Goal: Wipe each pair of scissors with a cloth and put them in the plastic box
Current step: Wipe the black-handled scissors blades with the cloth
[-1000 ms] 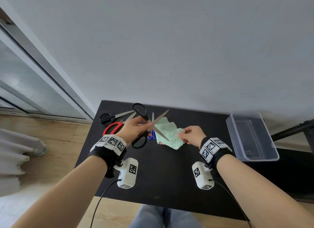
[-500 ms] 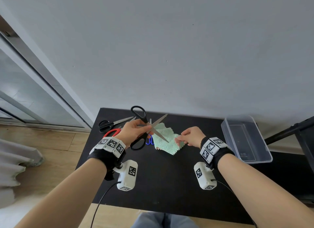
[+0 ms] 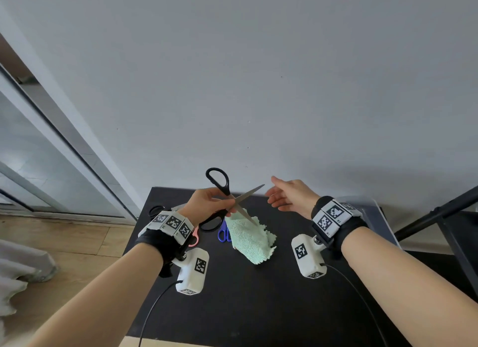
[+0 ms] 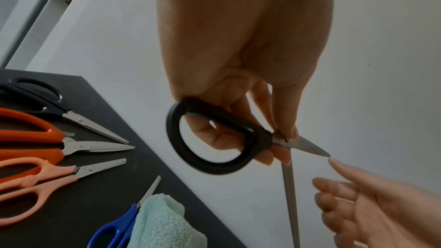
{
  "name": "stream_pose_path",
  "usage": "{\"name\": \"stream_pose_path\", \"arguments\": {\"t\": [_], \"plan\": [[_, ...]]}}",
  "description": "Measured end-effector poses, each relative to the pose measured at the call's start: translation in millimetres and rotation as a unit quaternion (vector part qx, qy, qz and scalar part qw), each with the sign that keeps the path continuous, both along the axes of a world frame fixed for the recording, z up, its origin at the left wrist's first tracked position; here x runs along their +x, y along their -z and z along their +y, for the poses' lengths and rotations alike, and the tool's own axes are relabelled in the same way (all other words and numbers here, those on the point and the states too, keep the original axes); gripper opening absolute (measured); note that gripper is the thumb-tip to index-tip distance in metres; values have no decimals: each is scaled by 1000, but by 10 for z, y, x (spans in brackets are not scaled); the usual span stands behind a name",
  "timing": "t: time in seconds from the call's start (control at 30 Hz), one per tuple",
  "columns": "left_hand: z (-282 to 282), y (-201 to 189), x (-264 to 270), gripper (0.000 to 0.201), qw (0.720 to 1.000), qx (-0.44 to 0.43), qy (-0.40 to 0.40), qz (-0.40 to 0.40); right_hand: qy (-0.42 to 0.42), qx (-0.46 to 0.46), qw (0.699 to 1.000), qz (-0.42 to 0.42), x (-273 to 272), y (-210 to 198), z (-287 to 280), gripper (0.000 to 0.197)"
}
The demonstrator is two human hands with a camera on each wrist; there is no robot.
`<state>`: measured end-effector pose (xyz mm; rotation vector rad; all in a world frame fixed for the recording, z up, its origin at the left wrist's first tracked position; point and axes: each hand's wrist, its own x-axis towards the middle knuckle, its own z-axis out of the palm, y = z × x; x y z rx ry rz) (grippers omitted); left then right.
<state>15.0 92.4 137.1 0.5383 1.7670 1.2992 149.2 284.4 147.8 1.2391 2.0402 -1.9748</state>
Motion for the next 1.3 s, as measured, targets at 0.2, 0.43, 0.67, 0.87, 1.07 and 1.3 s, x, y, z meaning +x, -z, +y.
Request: {"name": "stream_pose_path", "arguments": {"t": [0.2,0.43,0.67,0.87,1.07,1.3], "plan": [[20,-82,-22,18,1000,-13,16,21,-57,-63,996,-20,-79,-189,-16,43],[44,-97,-15,8,998,-35,35,37,-55,-66,994,-61,-90,-158,-58,26],[90,-94,-24,10,998,-42,36,41,-43,-114,989,-80,-78,-178,-60,24],[151,-88,-11,20,995,-37,36,83,-34,-145,985,-88,-72,-185,-88,23],[174,-87,-31,15,988,-64,71,125,-18,-171,983,-58,-52,-164,-76,16],[136,-68,-118,21,980,-94,88,149,17,-221,975,-15,-33,-167,-74,9]]}}
